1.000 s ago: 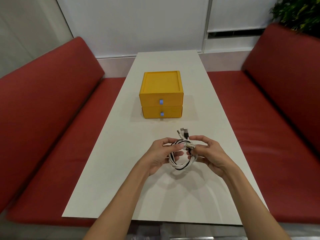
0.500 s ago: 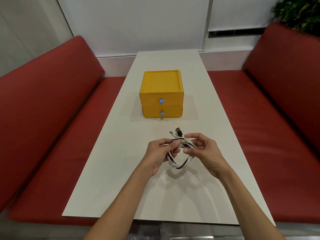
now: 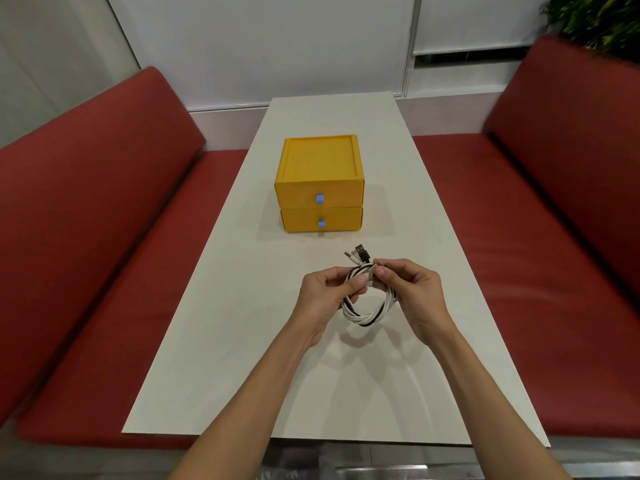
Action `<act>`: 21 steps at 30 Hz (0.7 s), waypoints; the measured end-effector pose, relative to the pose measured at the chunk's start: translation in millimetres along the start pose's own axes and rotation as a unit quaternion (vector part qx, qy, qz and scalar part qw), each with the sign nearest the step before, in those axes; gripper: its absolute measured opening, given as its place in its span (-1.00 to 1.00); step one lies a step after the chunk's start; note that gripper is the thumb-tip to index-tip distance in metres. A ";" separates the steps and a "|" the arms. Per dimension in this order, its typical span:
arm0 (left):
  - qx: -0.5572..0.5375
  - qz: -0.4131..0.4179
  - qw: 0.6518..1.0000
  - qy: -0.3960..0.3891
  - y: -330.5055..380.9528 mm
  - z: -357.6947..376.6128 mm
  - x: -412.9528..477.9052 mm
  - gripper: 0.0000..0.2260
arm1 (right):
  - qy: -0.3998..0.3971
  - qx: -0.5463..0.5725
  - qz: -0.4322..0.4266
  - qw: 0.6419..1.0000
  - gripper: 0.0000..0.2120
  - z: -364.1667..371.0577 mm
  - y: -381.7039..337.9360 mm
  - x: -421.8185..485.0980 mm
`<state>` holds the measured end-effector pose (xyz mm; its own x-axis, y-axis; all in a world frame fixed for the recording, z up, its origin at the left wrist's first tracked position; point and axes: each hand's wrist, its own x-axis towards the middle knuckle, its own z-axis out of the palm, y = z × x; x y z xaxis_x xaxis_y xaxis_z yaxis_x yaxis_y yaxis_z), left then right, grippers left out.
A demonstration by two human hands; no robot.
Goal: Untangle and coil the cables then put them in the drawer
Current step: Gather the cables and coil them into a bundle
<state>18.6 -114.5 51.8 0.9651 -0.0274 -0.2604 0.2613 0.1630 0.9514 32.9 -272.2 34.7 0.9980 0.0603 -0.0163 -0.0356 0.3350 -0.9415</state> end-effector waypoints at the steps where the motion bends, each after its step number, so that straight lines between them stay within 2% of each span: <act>1: 0.008 -0.002 1.000 -0.009 0.2 0.7 1.4 -0.82 | -0.001 0.012 0.005 1.000 -0.73 -1.6 1.0 0.5; 6: 0.017 0.018 1.000 0.013 -0.7 11.4 8.0 -0.79 | -0.022 0.035 0.013 0.999 -0.58 -11.1 4.7 0.7; 9: -0.013 0.011 0.999 0.043 -0.1 21.3 12.2 -0.81 | -0.022 0.012 0.015 1.000 -0.72 -15.0 5.8 -0.1; 12: -0.005 -0.009 1.000 0.026 2.1 25.2 18.7 -0.80 | -0.011 -0.006 0.007 1.000 -0.80 -19.3 6.4 0.3; 16: 0.047 -0.070 0.996 0.003 4.2 22.8 27.5 -0.77 | 0.005 -0.043 -0.001 0.999 -0.85 -25.8 6.9 1.4; 21: 0.080 -0.159 0.983 -0.040 -1.0 20.9 34.4 -0.75 | 0.014 -0.053 0.036 0.998 -0.69 -33.1 10.6 0.2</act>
<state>51.9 -136.2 45.3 0.8305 -0.1307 -0.5414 0.5433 -0.0239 0.8392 34.4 -299.8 13.5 0.9942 0.0534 -0.0937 -0.1035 0.2290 -0.9679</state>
